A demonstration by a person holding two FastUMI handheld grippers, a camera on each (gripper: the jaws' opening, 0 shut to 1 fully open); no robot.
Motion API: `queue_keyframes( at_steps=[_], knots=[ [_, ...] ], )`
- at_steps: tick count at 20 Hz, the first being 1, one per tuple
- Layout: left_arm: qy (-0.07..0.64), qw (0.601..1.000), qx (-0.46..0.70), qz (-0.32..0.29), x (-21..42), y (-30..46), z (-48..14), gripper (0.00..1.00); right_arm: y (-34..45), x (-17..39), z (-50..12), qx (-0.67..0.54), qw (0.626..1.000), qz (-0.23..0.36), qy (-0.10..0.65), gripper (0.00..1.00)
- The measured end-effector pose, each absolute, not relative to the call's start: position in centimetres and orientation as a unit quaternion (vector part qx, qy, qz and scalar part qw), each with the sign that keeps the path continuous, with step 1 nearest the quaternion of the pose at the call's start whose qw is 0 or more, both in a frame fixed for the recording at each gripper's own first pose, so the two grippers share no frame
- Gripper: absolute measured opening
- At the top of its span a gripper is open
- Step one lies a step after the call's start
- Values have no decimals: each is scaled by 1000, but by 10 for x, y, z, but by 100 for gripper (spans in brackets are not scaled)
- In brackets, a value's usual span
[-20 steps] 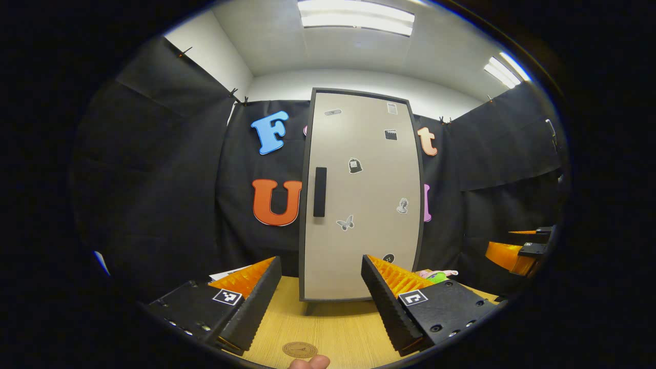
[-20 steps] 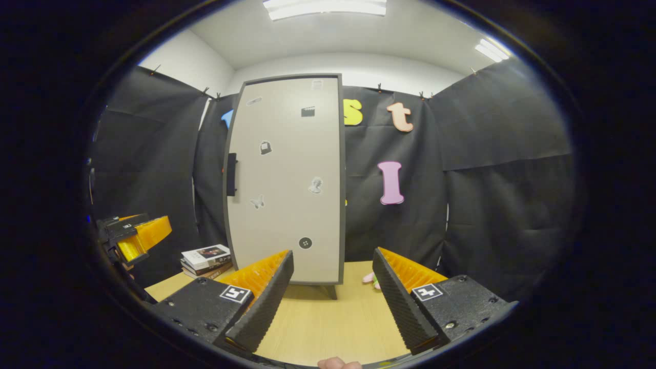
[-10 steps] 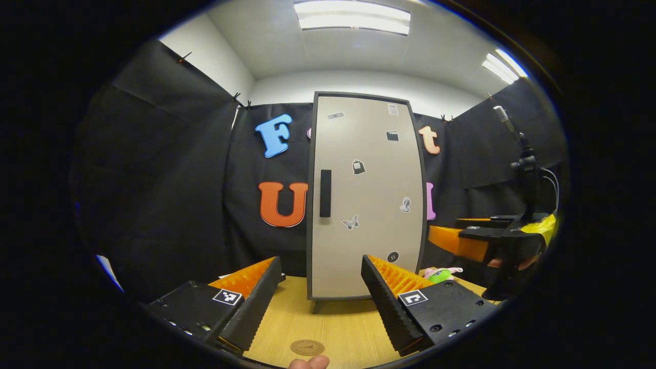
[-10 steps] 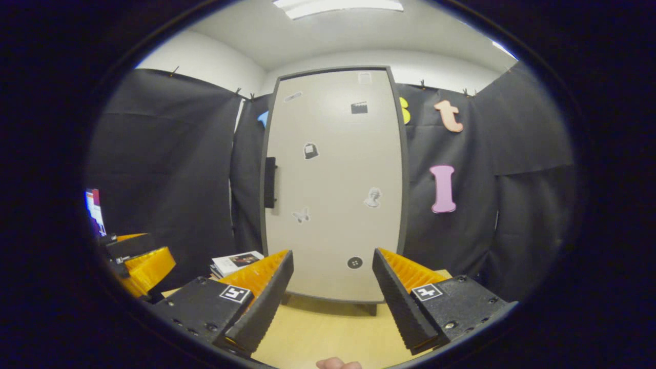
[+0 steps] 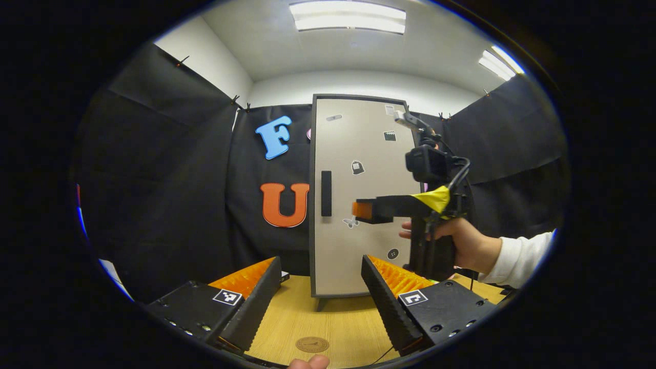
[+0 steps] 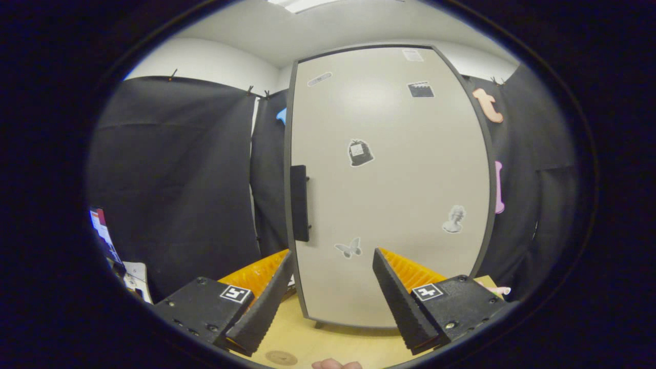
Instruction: Open the cabinet door with the right hand, grasp the bottle in the cabinet with the left hand and place it on the coaster, then close the cabinet door with the right hand.
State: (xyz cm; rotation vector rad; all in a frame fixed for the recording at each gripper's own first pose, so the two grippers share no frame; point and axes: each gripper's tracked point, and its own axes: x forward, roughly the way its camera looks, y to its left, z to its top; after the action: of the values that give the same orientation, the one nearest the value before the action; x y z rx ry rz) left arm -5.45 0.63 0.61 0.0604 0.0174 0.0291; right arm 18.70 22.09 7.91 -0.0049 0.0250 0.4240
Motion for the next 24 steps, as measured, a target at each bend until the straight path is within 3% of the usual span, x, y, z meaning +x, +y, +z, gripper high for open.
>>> queue_keyframes(
  at_steps=[1, 7, 9, 11, 16, 22, 24],
  knots=[
    [9, 999, 29, 12, -56, 5, 6, 95, 230, 197, 80, -4, 978, 209, 13, 96],
    [7, 999, 35, 3, -55, 4, 7, 95, 284, 236, 87, 1, 974, 225, 8, 99],
    [11, 999, 35, 4, -56, 4, 6, 95, 294, 247, 93, -4, 975, 224, 3, 95],
    [16, 999, 37, 6, -57, 6, 5, 95, 303, 260, 98, -5, 975, 223, 0, 99],
    [21, 999, 44, 14, -58, 11, 4, 95, 313, 283, 97, -21, 976, 218, 12, 81],
    [20, 999, 38, 19, -49, 18, 4, 95, 321, 287, 100, -25, 979, 204, 0, 43],
    [19, 999, 37, 20, -42, 25, -1, 95, 320, 288, 100, -26, 979, 200, -1, 39]
  ],
)
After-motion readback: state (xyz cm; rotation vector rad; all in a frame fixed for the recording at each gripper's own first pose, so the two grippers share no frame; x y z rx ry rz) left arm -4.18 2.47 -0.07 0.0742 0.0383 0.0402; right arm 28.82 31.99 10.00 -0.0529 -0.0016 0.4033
